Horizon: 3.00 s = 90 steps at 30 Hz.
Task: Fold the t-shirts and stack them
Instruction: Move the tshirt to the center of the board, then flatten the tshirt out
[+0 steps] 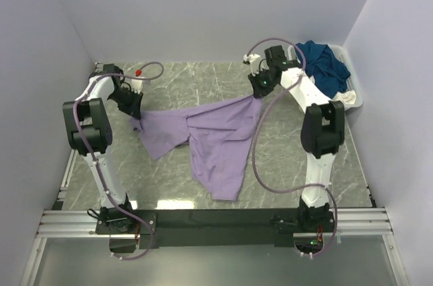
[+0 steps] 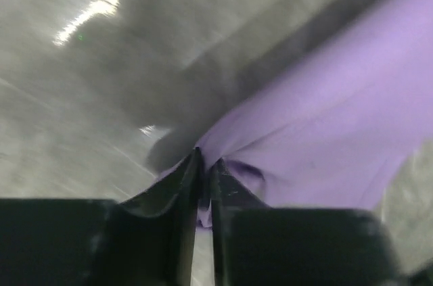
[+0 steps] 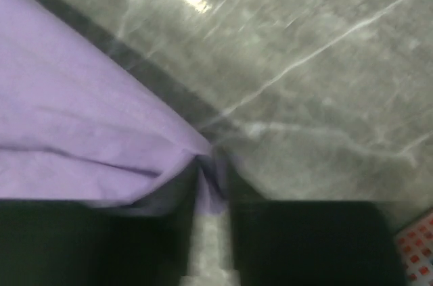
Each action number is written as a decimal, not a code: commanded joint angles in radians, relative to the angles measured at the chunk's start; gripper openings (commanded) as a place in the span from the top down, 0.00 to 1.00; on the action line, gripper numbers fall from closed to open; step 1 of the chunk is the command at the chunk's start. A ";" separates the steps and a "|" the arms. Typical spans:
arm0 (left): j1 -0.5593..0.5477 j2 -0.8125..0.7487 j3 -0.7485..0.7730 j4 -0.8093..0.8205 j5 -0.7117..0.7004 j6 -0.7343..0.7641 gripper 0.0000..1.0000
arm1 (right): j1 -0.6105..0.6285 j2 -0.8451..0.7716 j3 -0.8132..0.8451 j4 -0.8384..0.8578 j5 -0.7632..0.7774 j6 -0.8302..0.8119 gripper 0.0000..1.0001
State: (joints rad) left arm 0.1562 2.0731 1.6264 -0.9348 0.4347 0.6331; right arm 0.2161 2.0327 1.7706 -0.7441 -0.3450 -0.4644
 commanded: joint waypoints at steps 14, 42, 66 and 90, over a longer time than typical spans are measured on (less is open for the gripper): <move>-0.017 -0.316 -0.190 0.030 0.045 0.057 0.31 | -0.156 0.052 0.055 -0.068 -0.069 0.130 0.21; -0.132 -0.344 -0.391 0.037 -0.002 0.140 0.24 | -0.138 0.267 0.150 -0.139 -0.147 -0.059 0.41; -0.260 -0.450 -0.623 0.180 -0.144 0.220 0.23 | -0.132 0.195 0.133 -0.201 -0.154 -0.123 1.00; 0.046 -0.461 0.010 0.117 0.031 -0.150 0.99 | -0.175 -0.225 0.227 -0.101 0.188 -0.115 1.00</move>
State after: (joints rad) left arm 0.1429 1.6508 1.4467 -0.7589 0.3408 0.5949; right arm 0.0597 1.9453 1.9156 -0.9596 -0.2718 -0.5842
